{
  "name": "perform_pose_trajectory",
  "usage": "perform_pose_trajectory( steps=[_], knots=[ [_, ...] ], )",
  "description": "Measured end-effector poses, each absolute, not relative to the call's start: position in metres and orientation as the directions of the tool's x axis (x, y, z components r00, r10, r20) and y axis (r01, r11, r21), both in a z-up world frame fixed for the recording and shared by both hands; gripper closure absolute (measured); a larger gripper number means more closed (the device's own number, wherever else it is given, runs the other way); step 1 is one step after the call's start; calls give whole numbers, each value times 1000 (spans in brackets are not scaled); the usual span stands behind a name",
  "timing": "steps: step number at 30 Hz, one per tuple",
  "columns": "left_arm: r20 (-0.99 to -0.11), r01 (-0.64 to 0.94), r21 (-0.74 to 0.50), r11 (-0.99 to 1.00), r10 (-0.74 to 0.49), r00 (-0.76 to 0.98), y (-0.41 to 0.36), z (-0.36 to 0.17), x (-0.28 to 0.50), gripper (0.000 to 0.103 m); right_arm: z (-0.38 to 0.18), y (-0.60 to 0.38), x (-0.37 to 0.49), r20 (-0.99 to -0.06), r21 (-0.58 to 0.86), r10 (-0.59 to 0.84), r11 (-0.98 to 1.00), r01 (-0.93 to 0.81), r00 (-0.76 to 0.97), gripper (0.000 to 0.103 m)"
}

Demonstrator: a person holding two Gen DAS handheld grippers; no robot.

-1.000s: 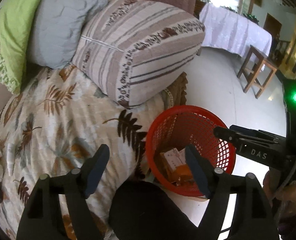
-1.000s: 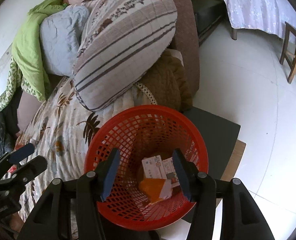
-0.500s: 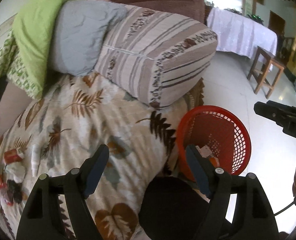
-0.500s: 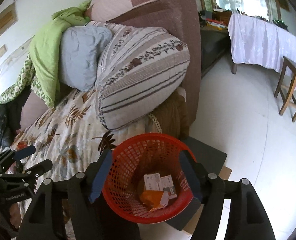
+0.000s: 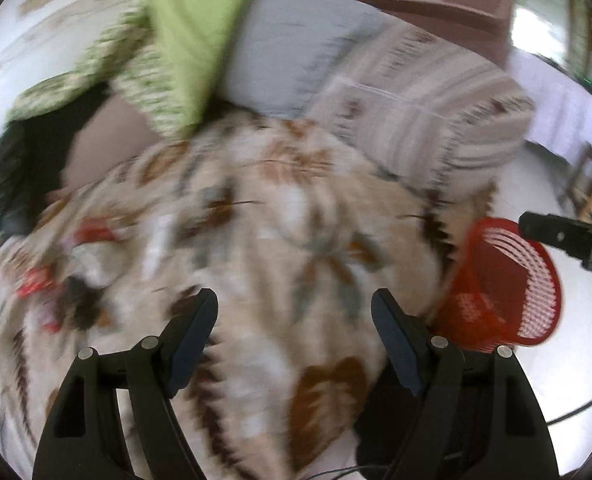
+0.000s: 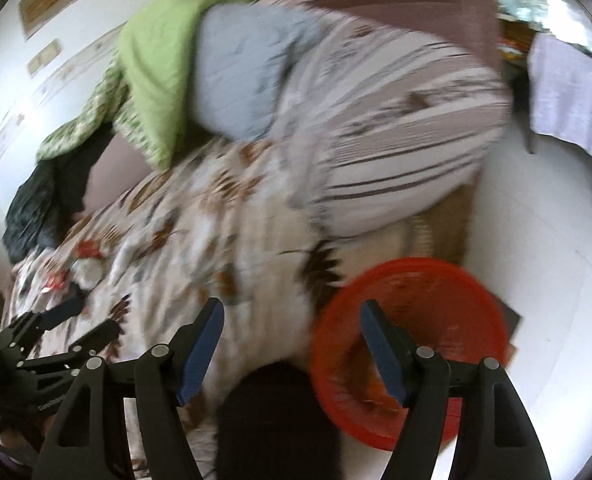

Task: Collect trash
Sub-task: 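Return both grippers to the remaining items on the blanket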

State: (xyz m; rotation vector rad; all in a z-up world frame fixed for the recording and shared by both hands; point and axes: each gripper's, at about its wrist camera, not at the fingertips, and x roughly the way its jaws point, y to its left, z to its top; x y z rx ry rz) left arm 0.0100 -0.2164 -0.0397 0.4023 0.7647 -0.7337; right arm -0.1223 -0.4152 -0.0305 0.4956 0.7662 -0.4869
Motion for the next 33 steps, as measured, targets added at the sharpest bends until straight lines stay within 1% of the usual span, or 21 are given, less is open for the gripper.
perform_pose_trajectory(
  steps=[4,5,9,12,15,18,22,24,26,30,33],
  knots=[
    [-721,612,120,782,-355,595,-163,-30,24,25,-43,-385,-66,-758,252,-134,842,476,638,29],
    [-715,573,144,807,-315,624,-145,-28,29,25,-47,-378,-55,-763,258,-109,852,455,637,29],
    [-718,436,188,880,-180,673,-83,-30,59,25,-64,-342,-1,-777,327,44,880,344,627,29],
    [-738,338,160,927,-115,664,-37,-37,88,25,-71,-311,27,-773,349,112,898,270,625,29],
    [-751,225,137,965,-47,659,5,-48,124,25,-79,-285,42,-782,342,150,915,214,606,29],
    [-762,146,120,982,-3,648,36,-59,164,25,-87,-273,49,-794,334,172,925,181,583,29],
    [-790,96,86,992,9,613,52,-74,215,25,-98,-273,61,-814,317,170,932,178,555,29],
    [-805,94,50,994,-15,592,51,-80,237,25,-103,-276,66,-821,313,168,931,185,546,29],
    [-813,116,26,993,-47,580,46,-88,255,24,-106,-280,68,-823,318,169,928,194,542,29],
    [-830,181,40,983,-68,554,24,-112,286,23,-114,-284,74,-829,327,176,922,207,530,29],
    [-846,226,20,974,-104,523,12,-130,305,22,-118,-284,74,-838,318,171,925,208,518,29]
  ],
)
